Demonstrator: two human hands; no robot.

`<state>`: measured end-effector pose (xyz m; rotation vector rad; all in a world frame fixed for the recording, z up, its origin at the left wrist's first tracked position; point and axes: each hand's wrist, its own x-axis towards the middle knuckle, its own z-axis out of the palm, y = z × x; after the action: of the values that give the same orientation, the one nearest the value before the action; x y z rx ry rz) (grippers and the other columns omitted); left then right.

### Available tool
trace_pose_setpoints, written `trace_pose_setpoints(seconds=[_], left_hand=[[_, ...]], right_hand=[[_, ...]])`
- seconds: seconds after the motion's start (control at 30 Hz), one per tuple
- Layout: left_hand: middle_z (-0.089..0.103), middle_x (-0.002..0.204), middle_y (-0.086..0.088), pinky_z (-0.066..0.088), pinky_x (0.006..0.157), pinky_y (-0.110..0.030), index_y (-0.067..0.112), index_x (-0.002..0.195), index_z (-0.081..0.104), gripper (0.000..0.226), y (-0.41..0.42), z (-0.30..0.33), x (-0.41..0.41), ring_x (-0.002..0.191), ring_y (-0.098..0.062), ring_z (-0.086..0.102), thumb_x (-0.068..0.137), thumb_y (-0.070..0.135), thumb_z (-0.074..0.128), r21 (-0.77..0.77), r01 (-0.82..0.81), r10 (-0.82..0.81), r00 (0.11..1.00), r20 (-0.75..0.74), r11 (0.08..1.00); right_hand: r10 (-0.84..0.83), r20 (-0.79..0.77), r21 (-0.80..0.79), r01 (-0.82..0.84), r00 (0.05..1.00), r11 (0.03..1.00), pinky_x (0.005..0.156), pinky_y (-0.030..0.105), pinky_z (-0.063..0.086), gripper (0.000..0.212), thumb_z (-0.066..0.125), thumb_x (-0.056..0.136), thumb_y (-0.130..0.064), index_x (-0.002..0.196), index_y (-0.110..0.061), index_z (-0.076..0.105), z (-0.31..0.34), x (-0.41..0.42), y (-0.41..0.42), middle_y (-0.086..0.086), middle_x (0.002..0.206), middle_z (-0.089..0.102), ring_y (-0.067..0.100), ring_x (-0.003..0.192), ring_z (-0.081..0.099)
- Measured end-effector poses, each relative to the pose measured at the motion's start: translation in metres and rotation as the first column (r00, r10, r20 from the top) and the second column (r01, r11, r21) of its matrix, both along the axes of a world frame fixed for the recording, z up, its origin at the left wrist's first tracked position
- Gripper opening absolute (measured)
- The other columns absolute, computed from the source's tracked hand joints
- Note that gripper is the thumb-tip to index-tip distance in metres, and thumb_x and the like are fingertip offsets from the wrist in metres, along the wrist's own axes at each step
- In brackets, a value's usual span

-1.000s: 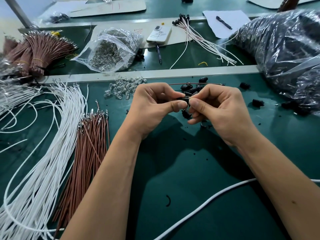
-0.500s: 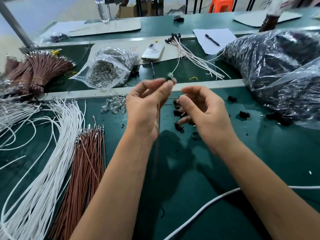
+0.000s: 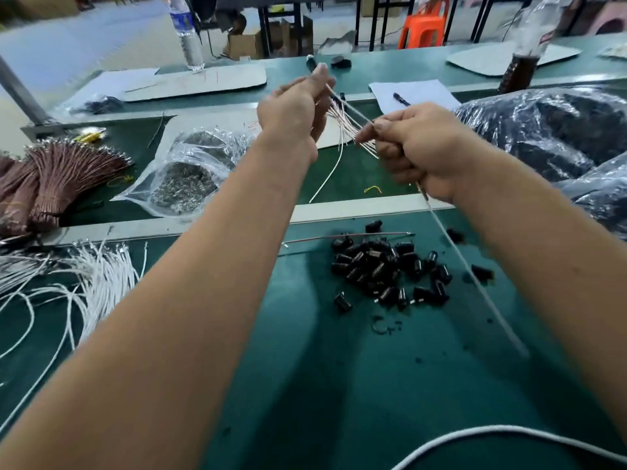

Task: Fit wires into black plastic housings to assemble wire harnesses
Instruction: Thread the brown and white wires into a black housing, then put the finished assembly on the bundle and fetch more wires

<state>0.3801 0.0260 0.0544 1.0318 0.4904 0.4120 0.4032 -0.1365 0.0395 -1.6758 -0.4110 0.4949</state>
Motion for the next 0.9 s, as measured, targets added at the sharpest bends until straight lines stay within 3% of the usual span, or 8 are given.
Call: trace_pose_setpoints(seconds=[0.17, 0.3, 0.37, 0.43, 0.53, 0.63, 0.73, 0.9], left_hand=[[0.075, 0.093, -0.010, 0.045, 0.048, -0.018, 0.012, 0.099, 0.059, 0.013, 0.015, -0.024, 0.043, 0.058, -0.012, 0.062, 0.095, 0.017, 0.070, 0.381, 0.136, -0.059, 0.977, -0.205, 0.915], [0.076, 0.091, -0.011, 0.052, 0.063, -0.029, 0.010, 0.099, 0.061, 0.013, 0.032, -0.055, 0.066, 0.066, -0.019, 0.064, 0.093, 0.015, 0.071, 0.499, 0.196, -0.014, 0.939, -0.344, 0.844], [0.076, 0.093, -0.013, 0.051, 0.066, -0.032, 0.009, 0.099, 0.061, 0.012, 0.035, -0.067, 0.075, 0.061, -0.018, 0.060, 0.093, 0.014, 0.071, 0.487, 0.231, -0.031, 0.923, -0.384, 0.842], [0.076, 0.096, -0.016, 0.049, 0.064, -0.031, 0.012, 0.087, 0.061, 0.011, 0.033, -0.077, 0.084, 0.056, -0.018, 0.056, 0.092, 0.014, 0.071, 0.483, 0.253, -0.047, 0.916, -0.398, 0.839], [0.076, 0.097, -0.019, 0.054, 0.073, -0.034, 0.015, 0.079, 0.062, 0.015, 0.024, -0.093, 0.093, 0.069, -0.026, 0.066, 0.087, 0.017, 0.075, 0.534, 0.280, -0.042, 0.909, -0.415, 0.798], [0.076, 0.093, -0.013, 0.060, 0.086, -0.039, 0.018, 0.075, 0.070, 0.010, 0.016, -0.101, 0.096, 0.091, -0.031, 0.072, 0.083, 0.020, 0.075, 0.644, 0.284, 0.013, 0.910, -0.415, 0.710], [0.076, 0.092, -0.007, 0.058, 0.088, -0.037, 0.022, 0.076, 0.072, 0.007, 0.013, -0.102, 0.091, 0.093, -0.027, 0.071, 0.083, 0.023, 0.074, 0.710, 0.265, 0.052, 0.919, -0.391, 0.653], [0.073, 0.088, 0.004, 0.056, 0.089, -0.032, 0.022, 0.085, 0.076, 0.002, 0.019, -0.099, 0.060, 0.092, -0.017, 0.069, 0.086, 0.023, 0.074, 0.775, 0.242, 0.083, 0.932, -0.354, 0.584]], right_hand=[[-0.106, 0.058, -0.226, 0.117, 0.993, 0.967, 0.033, 0.016, 0.019, 0.037, 0.031, 0.113, -0.013, 0.087, -0.013, 0.057, -0.004, 0.095, 0.037, 0.001, 0.062, 0.033, 0.006, 0.039, 0.026], [-0.144, 0.313, -0.434, 0.276, 0.939, 0.857, 0.043, 0.024, 0.030, 0.035, 0.042, 0.108, -0.007, 0.084, -0.010, 0.067, -0.017, 0.158, 0.066, 0.009, 0.067, 0.051, 0.020, 0.052, 0.042], [-0.144, 0.446, -0.471, 0.369, 0.883, 0.801, 0.050, 0.031, 0.042, 0.028, 0.047, 0.105, -0.009, 0.097, -0.006, 0.073, -0.024, 0.182, 0.082, 0.015, 0.084, 0.064, 0.030, 0.071, 0.057], [-0.083, 0.543, -0.537, 0.422, 0.835, 0.731, 0.075, 0.038, 0.053, 0.025, 0.050, 0.103, -0.010, 0.113, -0.003, 0.072, -0.034, 0.196, 0.095, 0.020, 0.109, 0.070, 0.036, 0.099, 0.065], [0.182, 0.538, -0.770, 0.393, 0.823, 0.502, 0.106, 0.045, 0.043, 0.030, 0.050, 0.103, -0.017, 0.130, -0.006, 0.059, -0.057, 0.200, 0.108, 0.024, 0.139, 0.057, 0.041, 0.132, 0.050], [0.382, 0.386, -0.911, 0.284, 0.840, 0.298, 0.116, 0.061, 0.025, 0.049, 0.050, 0.104, -0.032, 0.147, -0.011, 0.044, -0.082, 0.196, 0.106, 0.023, 0.157, 0.030, 0.042, 0.149, 0.020], [0.408, 0.377, -0.914, 0.264, 0.831, 0.307, 0.117, 0.064, 0.022, 0.062, 0.045, 0.106, -0.049, 0.154, -0.011, 0.036, -0.089, 0.194, 0.095, 0.019, 0.162, 0.025, 0.040, 0.152, 0.016], [0.392, 0.467, -0.863, 0.313, 0.792, 0.396, 0.114, 0.056, 0.034, 0.058, 0.051, 0.104, -0.047, 0.149, -0.012, 0.045, -0.069, 0.162, 0.076, 0.020, 0.154, 0.040, 0.041, 0.145, 0.030]])
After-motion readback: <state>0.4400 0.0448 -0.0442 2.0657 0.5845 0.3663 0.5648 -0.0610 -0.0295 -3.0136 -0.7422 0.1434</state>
